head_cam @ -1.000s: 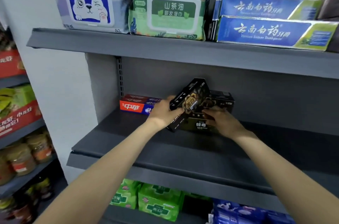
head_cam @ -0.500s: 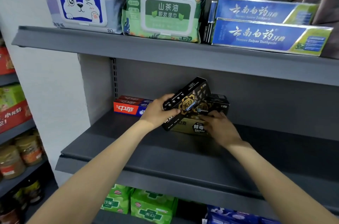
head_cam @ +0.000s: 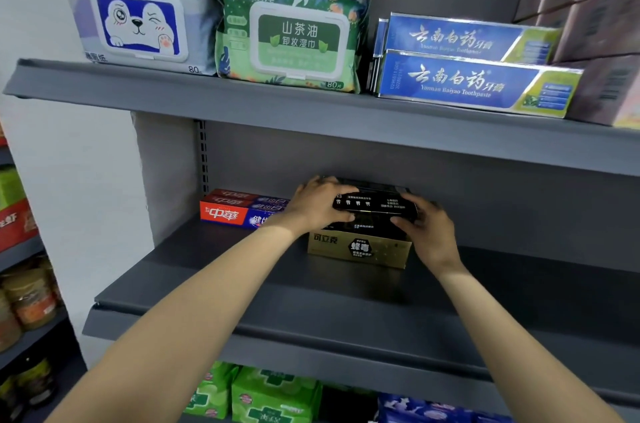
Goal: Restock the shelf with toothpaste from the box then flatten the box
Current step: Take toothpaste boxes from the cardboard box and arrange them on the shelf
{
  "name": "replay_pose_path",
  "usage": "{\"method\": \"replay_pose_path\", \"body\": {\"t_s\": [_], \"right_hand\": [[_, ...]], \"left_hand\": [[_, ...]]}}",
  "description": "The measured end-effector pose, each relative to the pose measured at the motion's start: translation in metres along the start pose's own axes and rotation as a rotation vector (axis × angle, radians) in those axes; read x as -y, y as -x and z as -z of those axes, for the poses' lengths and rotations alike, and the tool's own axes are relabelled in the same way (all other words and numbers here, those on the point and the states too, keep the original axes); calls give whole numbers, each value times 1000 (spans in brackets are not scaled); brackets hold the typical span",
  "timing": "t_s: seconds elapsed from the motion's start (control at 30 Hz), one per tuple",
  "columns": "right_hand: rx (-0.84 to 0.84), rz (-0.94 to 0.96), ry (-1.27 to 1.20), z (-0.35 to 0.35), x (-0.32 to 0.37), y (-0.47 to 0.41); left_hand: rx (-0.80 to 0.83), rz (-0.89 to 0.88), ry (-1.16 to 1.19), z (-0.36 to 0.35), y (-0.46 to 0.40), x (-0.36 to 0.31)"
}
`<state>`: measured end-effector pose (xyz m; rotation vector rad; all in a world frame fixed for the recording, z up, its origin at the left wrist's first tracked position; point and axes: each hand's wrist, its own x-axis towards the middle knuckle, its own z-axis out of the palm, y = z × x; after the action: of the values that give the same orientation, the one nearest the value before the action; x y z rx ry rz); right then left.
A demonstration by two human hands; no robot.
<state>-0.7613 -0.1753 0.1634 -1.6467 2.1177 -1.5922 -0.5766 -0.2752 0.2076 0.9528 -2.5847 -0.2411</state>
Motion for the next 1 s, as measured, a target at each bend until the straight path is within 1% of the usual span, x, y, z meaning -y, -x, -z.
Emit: {"method": "replay_pose_path", "body": {"t_s": [0.1, 0.23, 0.3, 0.43, 0.6, 0.67, 0.73, 0.8, 0.87, 0.93, 1.0], "right_hand": [[-81, 23, 44, -2, -2, 4], [-159, -2, 99, -6, -7, 6], [-167, 3, 135, -7, -7, 9], [-30, -30, 245, -7, -2, 13], [71, -69, 306, -8, 7, 16], [58, -68, 389, -7, 13, 23], [19, -15, 451, -4, 24, 32], [53, 31, 432, -2, 36, 44], [116, 99, 381, -4, 48, 59], [168, 161, 319, -8, 60, 75], [230, 206, 255, -16, 76, 93]], "left_hand": [[-21, 1, -7, -7, -5, 3], [-138, -32, -65, -17, -7, 2], [-160, -35, -92, -22, -6, 2], [-149, -50, -154, -28, -4, 3], [-149, -7, -168, -22, -5, -9], [-172, 1, -173, -20, -1, -18], [-233, 15, -197, -17, 7, -26], [-258, 50, -274, -15, 20, -37], [-214, 101, -338, -15, 39, -47], [-206, 135, -356, -14, 62, -52], [-246, 173, -327, -9, 92, -52]]}}
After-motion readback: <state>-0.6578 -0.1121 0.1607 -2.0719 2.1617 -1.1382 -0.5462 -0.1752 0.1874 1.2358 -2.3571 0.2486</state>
